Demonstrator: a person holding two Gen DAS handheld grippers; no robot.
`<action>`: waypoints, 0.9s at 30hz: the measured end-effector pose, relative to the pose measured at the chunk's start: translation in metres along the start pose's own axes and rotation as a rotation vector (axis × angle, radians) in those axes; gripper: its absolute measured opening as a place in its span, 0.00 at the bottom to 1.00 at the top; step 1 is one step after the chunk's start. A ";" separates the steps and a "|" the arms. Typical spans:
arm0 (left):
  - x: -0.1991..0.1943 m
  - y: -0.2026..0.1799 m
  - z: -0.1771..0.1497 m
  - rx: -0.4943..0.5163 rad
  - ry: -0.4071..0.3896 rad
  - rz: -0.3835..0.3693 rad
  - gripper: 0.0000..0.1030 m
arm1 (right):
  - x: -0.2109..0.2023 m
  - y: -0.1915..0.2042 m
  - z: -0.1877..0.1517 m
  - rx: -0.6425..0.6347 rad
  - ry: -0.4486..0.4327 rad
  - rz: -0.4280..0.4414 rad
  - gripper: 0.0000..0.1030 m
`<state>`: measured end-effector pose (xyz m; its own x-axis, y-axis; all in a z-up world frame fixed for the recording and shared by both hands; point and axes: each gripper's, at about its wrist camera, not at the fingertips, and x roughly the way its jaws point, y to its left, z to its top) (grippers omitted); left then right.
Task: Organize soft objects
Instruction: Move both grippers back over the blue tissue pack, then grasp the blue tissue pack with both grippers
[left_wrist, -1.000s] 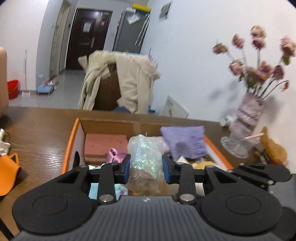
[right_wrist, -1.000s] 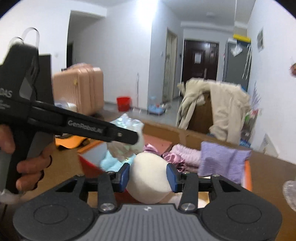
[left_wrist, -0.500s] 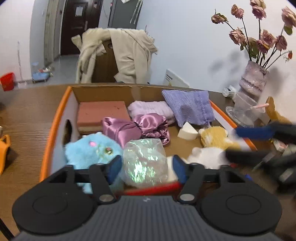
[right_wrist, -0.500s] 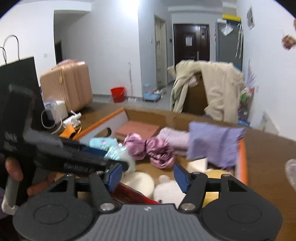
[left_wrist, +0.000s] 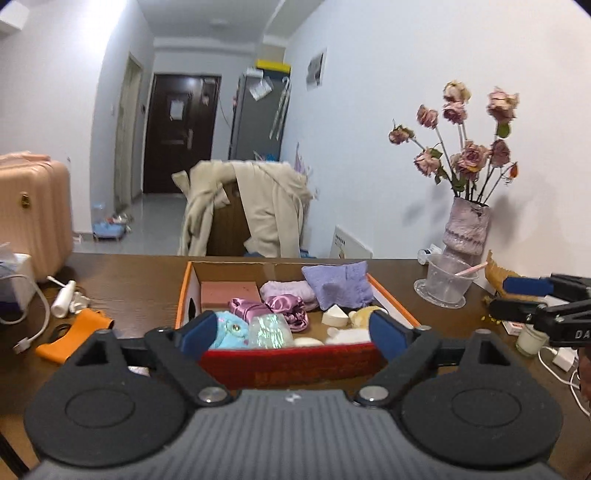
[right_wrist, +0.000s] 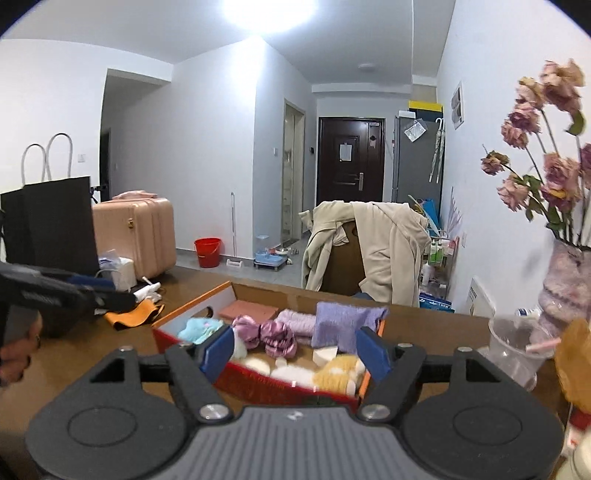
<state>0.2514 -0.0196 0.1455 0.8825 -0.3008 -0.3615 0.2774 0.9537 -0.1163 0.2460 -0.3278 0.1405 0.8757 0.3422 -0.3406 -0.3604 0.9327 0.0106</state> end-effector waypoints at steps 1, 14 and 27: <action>-0.008 -0.005 -0.008 0.005 -0.010 0.004 0.94 | -0.005 0.000 -0.009 0.005 0.006 0.006 0.71; 0.018 -0.068 -0.085 -0.057 0.150 -0.074 0.86 | -0.001 -0.030 -0.093 0.113 0.149 0.045 0.70; 0.169 -0.083 -0.093 -0.173 0.291 -0.182 0.27 | 0.117 -0.079 -0.102 0.296 0.258 0.087 0.31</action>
<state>0.3424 -0.1494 0.0078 0.6736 -0.4767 -0.5649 0.3291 0.8777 -0.3483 0.3439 -0.3734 0.0038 0.7230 0.4164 -0.5512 -0.2883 0.9070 0.3070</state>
